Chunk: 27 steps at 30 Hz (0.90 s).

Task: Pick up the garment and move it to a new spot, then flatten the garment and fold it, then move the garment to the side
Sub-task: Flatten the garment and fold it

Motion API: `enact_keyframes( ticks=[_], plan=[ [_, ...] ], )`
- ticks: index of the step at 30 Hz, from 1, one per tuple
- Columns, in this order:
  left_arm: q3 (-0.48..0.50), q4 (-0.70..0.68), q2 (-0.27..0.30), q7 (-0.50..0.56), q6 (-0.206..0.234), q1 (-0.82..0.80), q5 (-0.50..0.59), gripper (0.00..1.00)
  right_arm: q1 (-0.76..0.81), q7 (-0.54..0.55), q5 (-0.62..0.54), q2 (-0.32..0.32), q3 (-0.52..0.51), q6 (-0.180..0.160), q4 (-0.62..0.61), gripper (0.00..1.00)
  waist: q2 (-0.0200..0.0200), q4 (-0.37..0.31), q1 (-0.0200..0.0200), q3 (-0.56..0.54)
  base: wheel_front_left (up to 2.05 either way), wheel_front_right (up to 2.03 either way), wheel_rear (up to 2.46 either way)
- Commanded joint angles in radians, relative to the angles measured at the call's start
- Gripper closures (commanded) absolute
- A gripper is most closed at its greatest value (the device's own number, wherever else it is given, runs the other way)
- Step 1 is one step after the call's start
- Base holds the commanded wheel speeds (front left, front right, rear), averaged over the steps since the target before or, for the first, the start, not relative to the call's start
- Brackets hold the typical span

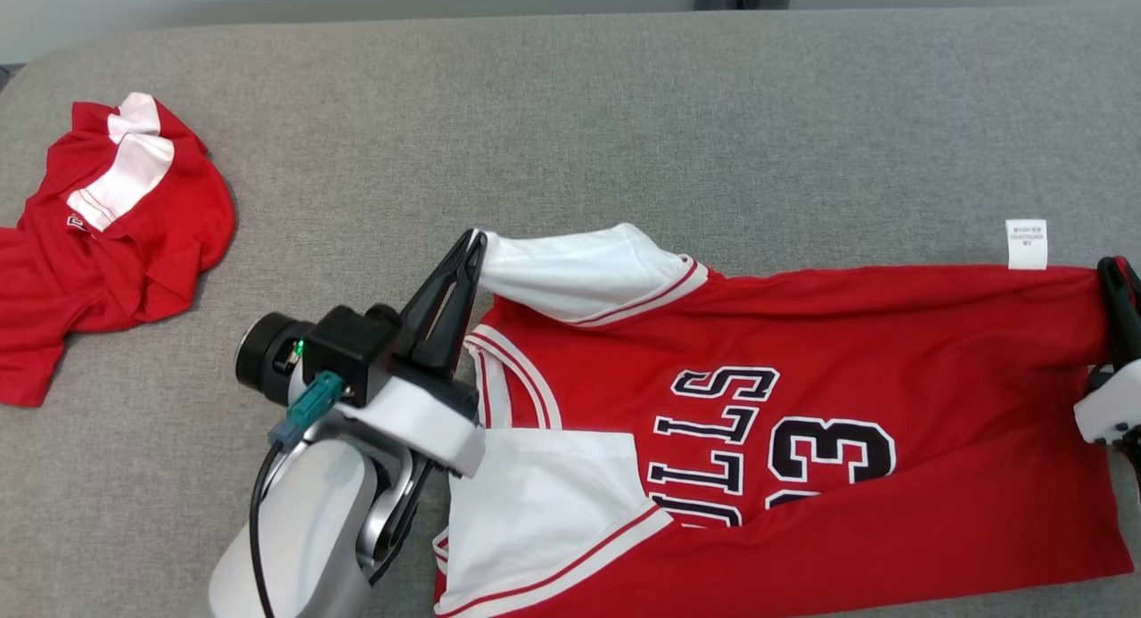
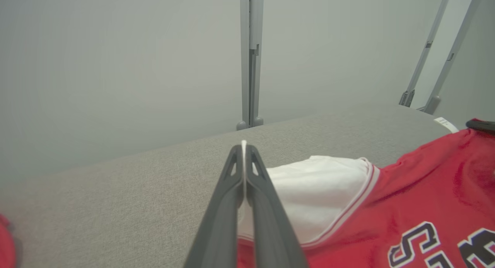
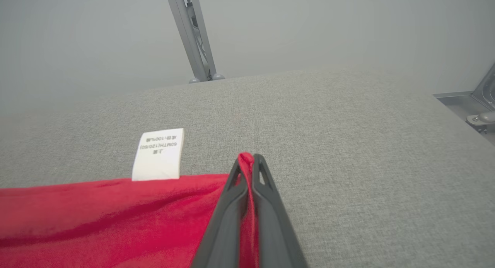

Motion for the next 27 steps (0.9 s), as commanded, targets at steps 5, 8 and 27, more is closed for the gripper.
enact_keyframes(
  ticks=[5, 8, 27],
  plan=[
    [-0.017, -0.09, 0.047, 0.025, -0.002, 0.076, 0.004, 1.0, 0.058, -0.039, 0.026, -0.021, 0.021, 0.0, -0.026, 1.0, 0.0, 0.002, 0.0, -0.027, 0.0, 0.0, 0.0],
    [-0.033, -0.141, 0.075, 0.047, -0.006, 0.12, 0.011, 1.0, 0.086, -0.055, 0.033, -0.031, 0.033, 0.0, -0.049, 1.0, 0.0, 0.0, 0.0, -0.039, 0.0, 0.0, 0.0],
    [-0.11, -0.418, 0.28, 0.233, -0.027, 0.391, 0.004, 1.0, 0.253, -0.048, 0.067, -0.128, 0.123, 0.0, -0.157, 1.0, 0.0, 0.001, 0.0, -0.104, 0.0, 0.0, 0.0]
  ],
)
